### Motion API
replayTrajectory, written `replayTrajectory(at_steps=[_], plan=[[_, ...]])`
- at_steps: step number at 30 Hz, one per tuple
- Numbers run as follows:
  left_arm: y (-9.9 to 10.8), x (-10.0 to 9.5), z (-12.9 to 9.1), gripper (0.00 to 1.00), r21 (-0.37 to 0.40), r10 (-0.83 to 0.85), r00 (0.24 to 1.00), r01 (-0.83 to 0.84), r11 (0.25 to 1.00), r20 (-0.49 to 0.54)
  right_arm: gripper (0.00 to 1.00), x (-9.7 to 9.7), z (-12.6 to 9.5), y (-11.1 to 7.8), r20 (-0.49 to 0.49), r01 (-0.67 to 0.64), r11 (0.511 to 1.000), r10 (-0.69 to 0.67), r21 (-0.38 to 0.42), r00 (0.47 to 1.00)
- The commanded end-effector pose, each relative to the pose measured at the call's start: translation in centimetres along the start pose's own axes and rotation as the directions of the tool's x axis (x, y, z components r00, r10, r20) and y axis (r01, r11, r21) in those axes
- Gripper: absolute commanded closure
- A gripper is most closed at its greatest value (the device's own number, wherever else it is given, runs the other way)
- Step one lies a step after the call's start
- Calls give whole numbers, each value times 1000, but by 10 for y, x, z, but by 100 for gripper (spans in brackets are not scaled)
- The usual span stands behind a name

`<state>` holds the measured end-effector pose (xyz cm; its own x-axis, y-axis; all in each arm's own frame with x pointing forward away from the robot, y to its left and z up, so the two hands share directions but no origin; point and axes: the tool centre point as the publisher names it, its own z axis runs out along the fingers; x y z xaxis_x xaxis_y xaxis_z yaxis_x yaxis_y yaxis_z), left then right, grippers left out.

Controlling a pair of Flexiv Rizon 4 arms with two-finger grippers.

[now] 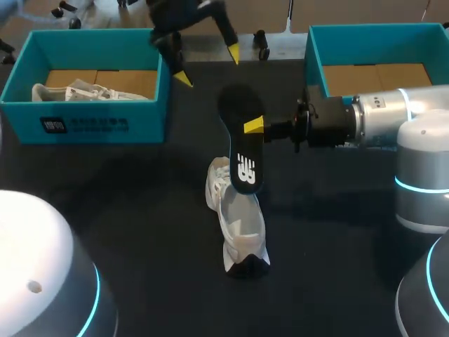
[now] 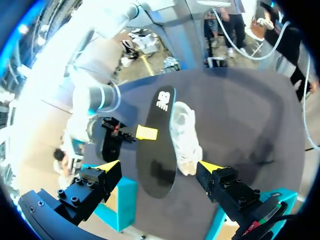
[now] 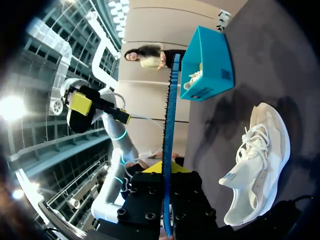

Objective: Take the shoe out of the shoebox, open the shoe tongue, remove and reinsert the insole, then place the shoe into the shoebox

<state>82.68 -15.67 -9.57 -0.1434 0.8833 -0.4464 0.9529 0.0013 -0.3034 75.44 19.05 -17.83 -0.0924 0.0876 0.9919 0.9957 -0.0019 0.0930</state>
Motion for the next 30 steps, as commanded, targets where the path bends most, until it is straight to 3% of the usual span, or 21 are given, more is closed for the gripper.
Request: replayTrajectory(at_steps=[1,6,10,15,16,30], plan=[[-3,6,2,0,-8,3,946,-1,1000,323,100,0,1,-1,1,0,1000,0,-2,1000],[-3,8,13,0,-1,23,941,-24,1000,339,100,0,1,-1,1,0,1000,0,-2,1000],[-2,21,28,0,-5,60,912,-63,998,405,100,0,1,-1,1,0,1000,0,-2,1000],[-3,36,36,0,-72,128,849,-106,992,513,100,0,1,-1,1,0,1000,0,-2,1000],[-3,40,39,0,-50,128,832,-120,991,539,100,0,1,-1,1,0,1000,0,-2,1000],[0,41,45,0,-41,127,820,-125,991,558,100,0,1,-1,1,0,1000,0,-2,1000]])
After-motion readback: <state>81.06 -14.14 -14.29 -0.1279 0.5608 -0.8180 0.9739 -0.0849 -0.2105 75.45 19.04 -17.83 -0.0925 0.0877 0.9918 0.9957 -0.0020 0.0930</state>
